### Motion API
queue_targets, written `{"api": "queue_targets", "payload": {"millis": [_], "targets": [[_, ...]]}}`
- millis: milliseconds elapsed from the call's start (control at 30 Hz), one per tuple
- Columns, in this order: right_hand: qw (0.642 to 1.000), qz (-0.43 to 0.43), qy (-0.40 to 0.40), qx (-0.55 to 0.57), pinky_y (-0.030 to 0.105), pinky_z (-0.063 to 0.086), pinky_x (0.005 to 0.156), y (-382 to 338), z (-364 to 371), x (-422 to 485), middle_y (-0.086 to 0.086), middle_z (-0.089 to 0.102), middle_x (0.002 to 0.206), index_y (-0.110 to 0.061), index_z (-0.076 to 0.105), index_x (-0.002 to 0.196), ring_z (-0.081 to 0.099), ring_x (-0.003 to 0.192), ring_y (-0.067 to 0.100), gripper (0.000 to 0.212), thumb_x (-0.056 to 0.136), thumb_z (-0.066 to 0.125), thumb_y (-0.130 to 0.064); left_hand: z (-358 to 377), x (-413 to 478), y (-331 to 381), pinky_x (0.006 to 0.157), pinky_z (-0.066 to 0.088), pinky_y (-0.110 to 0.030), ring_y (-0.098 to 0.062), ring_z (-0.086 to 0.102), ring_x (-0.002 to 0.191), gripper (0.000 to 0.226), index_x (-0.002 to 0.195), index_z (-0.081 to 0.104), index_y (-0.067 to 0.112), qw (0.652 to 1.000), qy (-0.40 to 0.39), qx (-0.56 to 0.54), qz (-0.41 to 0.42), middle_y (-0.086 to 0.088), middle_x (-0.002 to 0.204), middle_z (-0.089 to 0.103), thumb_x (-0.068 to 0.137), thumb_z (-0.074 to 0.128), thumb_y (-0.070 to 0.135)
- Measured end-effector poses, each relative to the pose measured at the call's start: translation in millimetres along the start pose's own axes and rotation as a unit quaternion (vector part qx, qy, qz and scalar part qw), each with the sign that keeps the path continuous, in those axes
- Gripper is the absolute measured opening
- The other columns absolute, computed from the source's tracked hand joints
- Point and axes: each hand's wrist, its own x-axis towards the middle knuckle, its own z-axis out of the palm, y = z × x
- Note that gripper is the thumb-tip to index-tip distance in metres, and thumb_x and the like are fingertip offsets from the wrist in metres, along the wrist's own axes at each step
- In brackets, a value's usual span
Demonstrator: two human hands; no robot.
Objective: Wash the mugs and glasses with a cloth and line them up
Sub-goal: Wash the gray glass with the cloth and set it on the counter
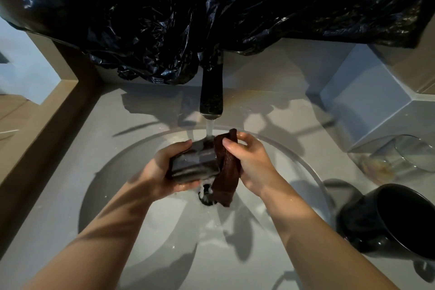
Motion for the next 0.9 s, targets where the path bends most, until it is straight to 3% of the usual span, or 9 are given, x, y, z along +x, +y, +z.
{"api": "queue_targets", "payload": {"millis": [133,267,300,367,433,600,800,867,900], "targets": [[0.986,-0.067,0.072,-0.137,0.035,0.054,0.074,4.9,12.3,0.5,0.008,0.069,0.078,-0.019,0.048,0.081,0.068,0.072,0.022,0.023,0.084,0.071,-0.020,3.8,0.4,-1.7,0.056,0.055,-0.028,-0.024,0.065,0.071,0.041,0.094,0.064,0.012,0.999,0.022,-0.034,-0.027,-0.010,0.075,0.070,0.066,0.061,0.041],[0.939,-0.080,-0.002,-0.333,0.043,0.043,0.101,12.5,13.8,-1.1,-0.015,0.062,0.090,-0.042,0.063,0.076,0.056,0.107,0.016,0.021,0.080,0.053,-0.060,2.0,2.6,-3.0,0.058,0.056,-0.030,-0.031,0.067,0.077,0.043,0.095,0.067,0.012,0.995,0.034,-0.084,-0.041,-0.014,0.087,0.070,0.064,0.065,0.042],[0.925,-0.078,-0.037,-0.371,0.039,0.029,0.111,12.9,11.1,-2.0,-0.026,0.055,0.098,-0.048,0.064,0.082,0.047,0.116,0.004,0.017,0.085,0.051,-0.058,1.2,2.9,-1.8,0.065,0.056,-0.032,-0.031,0.067,0.078,0.042,0.096,0.067,0.011,0.994,0.034,-0.095,-0.043,-0.014,0.088,0.069,0.066,0.065,0.041],[0.878,-0.097,-0.096,-0.458,0.026,0.009,0.113,13.9,2.9,-3.7,-0.040,0.033,0.111,-0.034,0.069,0.105,0.025,0.126,-0.004,0.019,0.089,0.060,-0.041,0.2,2.7,1.1,0.070,0.055,-0.035,-0.028,0.068,0.072,0.036,0.093,0.067,0.012,0.993,0.033,-0.101,-0.044,-0.012,0.083,0.070,0.072,0.063,0.041],[0.844,-0.143,-0.140,-0.498,0.019,0.011,0.112,14.5,-3.3,-4.1,-0.024,0.029,0.121,-0.021,0.066,0.117,0.018,0.131,0.007,0.039,0.079,0.075,-0.030,0.8,1.7,5.1,0.057,0.056,-0.031,-0.027,0.069,0.069,0.037,0.092,0.068,0.012,0.994,0.020,-0.089,-0.055,-0.012,0.081,0.071,0.072,0.061,0.042],[0.874,-0.150,-0.102,-0.452,0.000,0.030,0.088,9.3,-11.7,-1.4,-0.003,0.040,0.113,-0.026,0.046,0.116,0.044,0.106,0.005,0.060,0.071,0.065,0.008,-0.5,-0.5,15.2,0.040,0.054,-0.031,-0.033,0.067,0.069,0.042,0.101,0.066,0.014,0.993,0.010,-0.068,-0.093,-0.016,0.092,0.068,0.071,0.060,0.043],[0.889,-0.101,-0.122,-0.430,0.012,0.045,0.059,0.4,-7.7,-8.8,-0.023,0.059,0.065,-0.021,0.063,0.111,0.056,0.060,-0.003,0.041,0.076,0.052,-0.002,-1.5,7.1,14.7,0.043,0.052,-0.027,-0.030,0.063,0.068,0.057,0.116,0.057,0.015,0.997,0.012,-0.013,-0.073,-0.015,0.094,0.063,0.070,0.061,0.047],[0.884,-0.084,-0.171,-0.427,0.027,0.041,0.090,-0.2,-3.2,-11.1,-0.017,0.062,0.075,-0.024,0.060,0.118,0.055,0.085,0.002,0.050,0.073,0.044,-0.014,0.7,8.2,14.7,0.040,0.049,-0.024,-0.028,0.063,0.062,0.058,0.119,0.057,0.012,0.997,-0.006,0.005,-0.072,-0.015,0.090,0.064,0.073,0.058,0.048],[0.859,-0.081,-0.200,-0.465,0.030,0.024,0.110,0.3,-2.7,-13.1,-0.010,0.062,0.095,-0.029,0.054,0.125,0.045,0.107,0.001,0.053,0.074,0.045,-0.017,2.2,8.1,14.8,0.040,0.049,-0.023,-0.026,0.063,0.060,0.061,0.120,0.057,0.009,0.997,-0.011,0.012,-0.073,-0.015,0.088,0.064,0.073,0.057,0.048]]}}
